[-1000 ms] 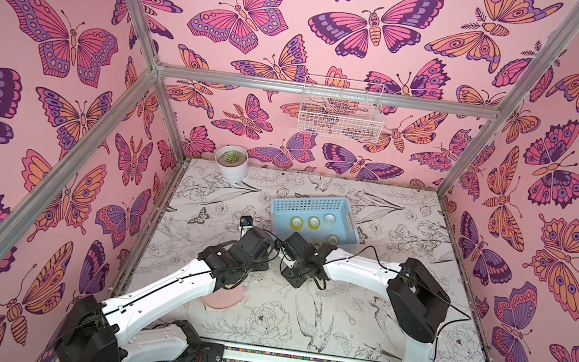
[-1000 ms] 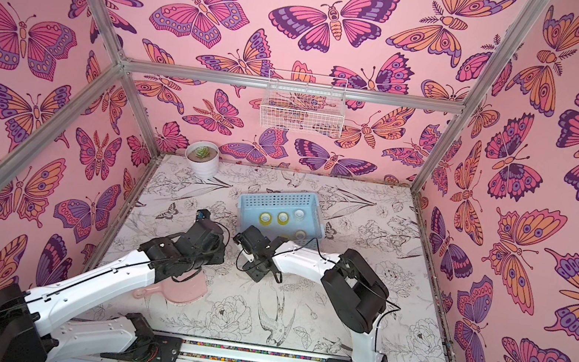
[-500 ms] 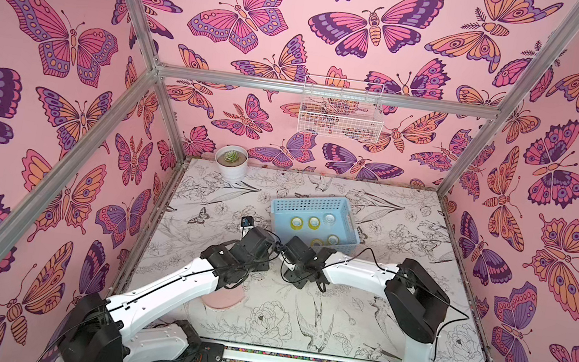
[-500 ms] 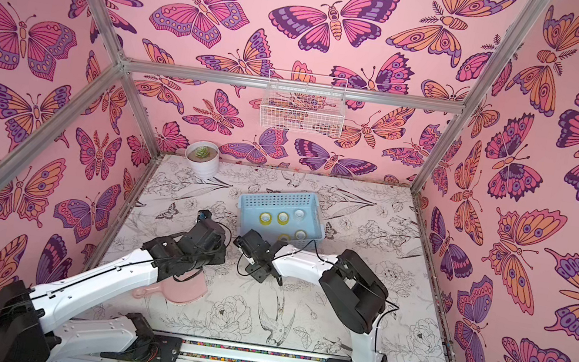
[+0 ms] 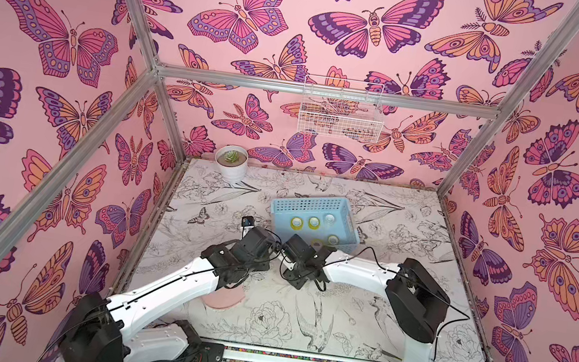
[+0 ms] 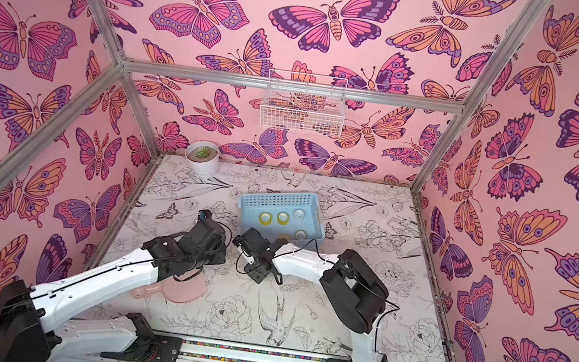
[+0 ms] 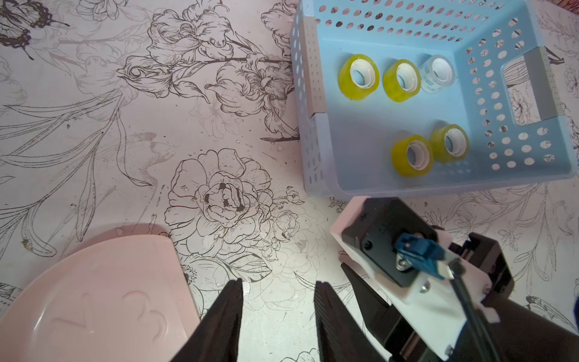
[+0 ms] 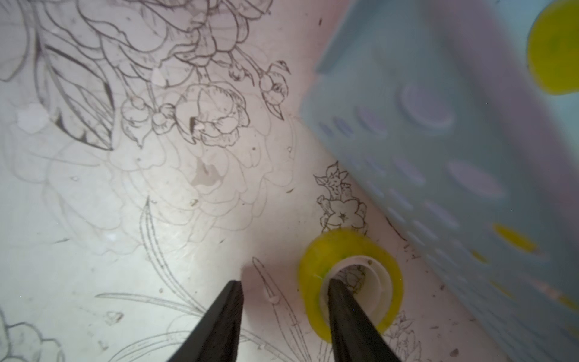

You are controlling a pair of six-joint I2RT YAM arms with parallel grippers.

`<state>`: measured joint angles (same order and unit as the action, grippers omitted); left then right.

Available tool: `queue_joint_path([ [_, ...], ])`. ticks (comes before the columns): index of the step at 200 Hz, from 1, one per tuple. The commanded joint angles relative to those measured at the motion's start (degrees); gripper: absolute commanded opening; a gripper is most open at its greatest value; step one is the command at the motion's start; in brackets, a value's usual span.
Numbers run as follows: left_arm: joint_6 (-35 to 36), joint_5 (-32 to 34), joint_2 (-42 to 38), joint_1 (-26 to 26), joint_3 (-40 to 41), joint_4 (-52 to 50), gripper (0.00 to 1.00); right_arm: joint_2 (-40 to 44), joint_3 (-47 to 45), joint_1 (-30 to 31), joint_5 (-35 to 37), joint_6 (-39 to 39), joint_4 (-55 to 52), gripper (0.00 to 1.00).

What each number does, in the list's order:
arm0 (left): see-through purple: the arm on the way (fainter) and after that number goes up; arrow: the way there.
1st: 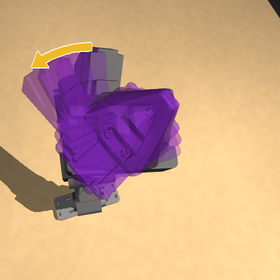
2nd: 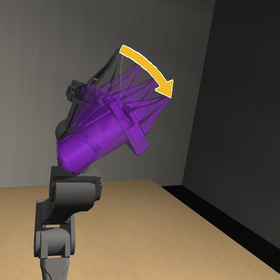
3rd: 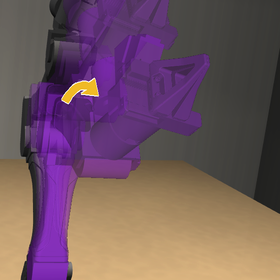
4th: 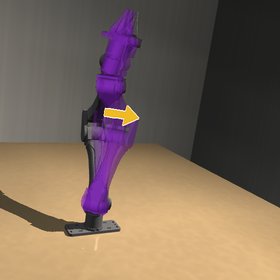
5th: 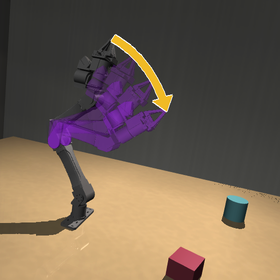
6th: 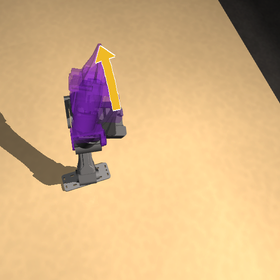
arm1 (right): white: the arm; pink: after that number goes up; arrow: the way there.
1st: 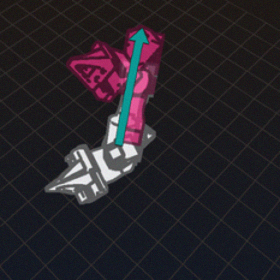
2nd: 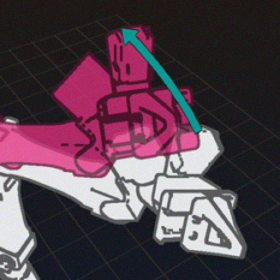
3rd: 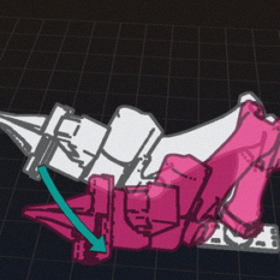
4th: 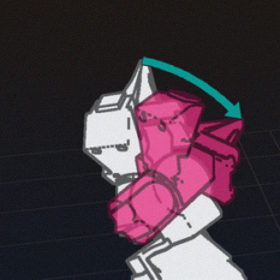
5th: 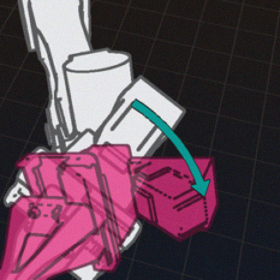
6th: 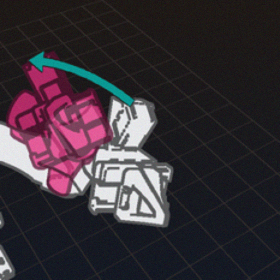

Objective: Put the transparent tape into the storage box
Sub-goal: Pick up the tape from the center of the board.

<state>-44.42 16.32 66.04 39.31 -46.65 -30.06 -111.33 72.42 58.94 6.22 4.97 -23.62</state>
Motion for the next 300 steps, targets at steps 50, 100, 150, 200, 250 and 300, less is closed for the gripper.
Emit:
queue_joint_path([
  [50,0.7,0.2,-1.6,-0.4,0.2,-1.0,0.44,-1.9,-1.3,1.8,-3.5,-4.3,-5.7,0.48],
  [100,0.9,0.8,-2.6,-0.4,0.6,-1.0,0.44,-5.2,-0.1,1.9,-0.7,-4.0,-5.5,0.32],
  [150,2.0,1.8,-3.9,-0.4,0.9,-1.0,0.44,-3.8,1.0,2.0,-1.1,-4.5,-7.0,0.00],
  [200,2.3,1.8,-6.1,-0.4,1.2,-1.0,0.44,-1.2,3.3,2.6,-1.7,-5.5,-11.1,0.00],
  [250,3.0,2.4,-8.4,-0.4,0.1,-2.1,0.44,2.3,7.3,3.3,-1.3,-7.8,-17.0,0.00],
  [300,3.2,3.1,-9.6,-0.4,-1.7,-3.8,0.44,6.0,18.0,3.3,2.4,-9.2,-27.8,0.00],
])
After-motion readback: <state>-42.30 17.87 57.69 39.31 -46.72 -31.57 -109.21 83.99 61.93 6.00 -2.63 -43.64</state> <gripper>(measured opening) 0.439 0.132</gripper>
